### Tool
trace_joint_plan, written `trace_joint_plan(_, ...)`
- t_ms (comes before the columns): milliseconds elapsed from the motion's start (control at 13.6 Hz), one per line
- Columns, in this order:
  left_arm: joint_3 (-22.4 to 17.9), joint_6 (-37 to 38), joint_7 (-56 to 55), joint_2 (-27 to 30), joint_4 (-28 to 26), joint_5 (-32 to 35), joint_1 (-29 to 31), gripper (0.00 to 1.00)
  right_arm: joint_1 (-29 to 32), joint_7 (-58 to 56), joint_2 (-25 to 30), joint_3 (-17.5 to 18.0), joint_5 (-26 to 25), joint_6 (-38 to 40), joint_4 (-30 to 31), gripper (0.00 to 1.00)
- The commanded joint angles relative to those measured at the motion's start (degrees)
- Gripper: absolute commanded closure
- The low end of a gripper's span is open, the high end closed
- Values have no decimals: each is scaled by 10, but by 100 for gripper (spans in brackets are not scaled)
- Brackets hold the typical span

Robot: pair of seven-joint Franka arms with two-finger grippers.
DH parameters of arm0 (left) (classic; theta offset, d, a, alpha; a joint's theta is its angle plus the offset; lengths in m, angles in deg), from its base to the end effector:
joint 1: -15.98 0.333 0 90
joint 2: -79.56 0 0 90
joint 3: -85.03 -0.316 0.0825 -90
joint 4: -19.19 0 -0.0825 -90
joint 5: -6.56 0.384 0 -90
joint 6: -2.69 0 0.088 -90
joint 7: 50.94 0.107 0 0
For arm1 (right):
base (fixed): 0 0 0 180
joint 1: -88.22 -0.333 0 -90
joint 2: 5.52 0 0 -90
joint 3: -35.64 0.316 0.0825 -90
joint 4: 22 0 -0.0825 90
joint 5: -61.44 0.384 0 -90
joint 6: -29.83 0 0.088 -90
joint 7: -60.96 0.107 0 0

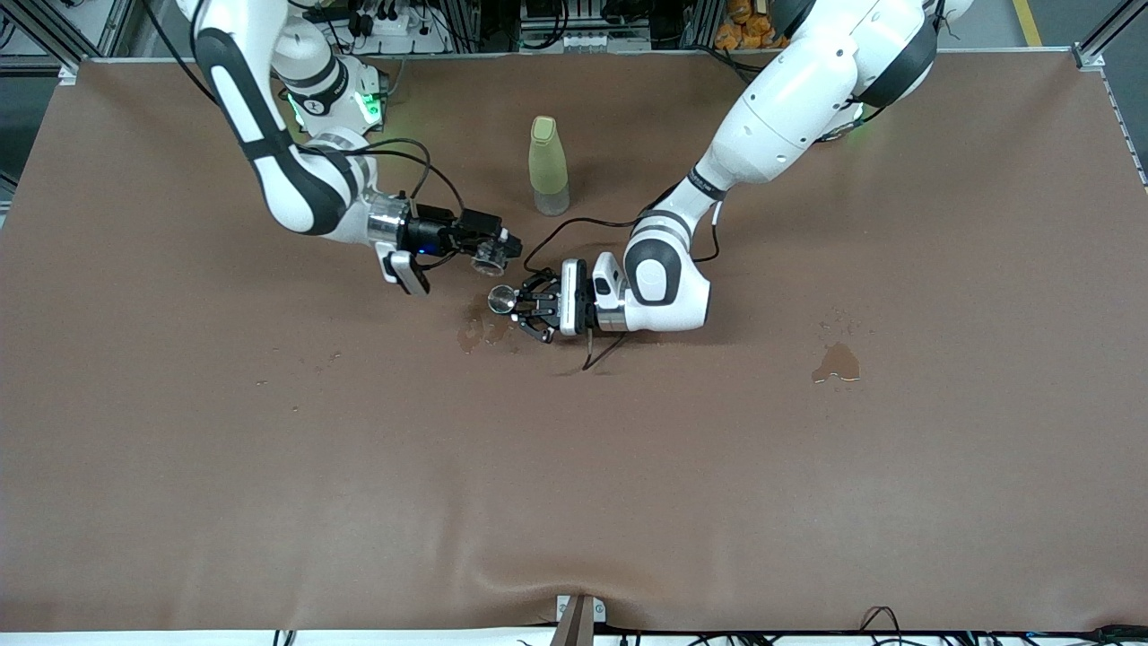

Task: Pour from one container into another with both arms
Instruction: 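Upright the beaker with the right gripper while the left gripper draws the jigger back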

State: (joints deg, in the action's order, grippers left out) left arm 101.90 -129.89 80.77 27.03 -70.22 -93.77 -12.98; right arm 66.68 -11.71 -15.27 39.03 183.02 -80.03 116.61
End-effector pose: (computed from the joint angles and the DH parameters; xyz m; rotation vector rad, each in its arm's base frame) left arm 0.4935 -0.4937 0.1273 1.4361 -1.2838 0.8608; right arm 0.4284 0.2659 0.2656 -1.6000 0.0409 -0.2814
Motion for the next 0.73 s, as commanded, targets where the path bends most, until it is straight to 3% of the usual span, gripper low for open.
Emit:
trace_joint_plan(0, 1, -3, 11, 39, -38, -14, 19, 100, 75, -96, 37, 4, -94, -3, -4, 100)
trace_joint_plan(220, 1, 0, 15, 83, -82, -9, 54, 100, 148, -196, 40, 4, -194, 13, -20, 100)
trace_joint_plan(660, 2, 45, 34, 187, -206, 23, 152, 100, 294, -316, 33, 4, -369, 142, -61, 100)
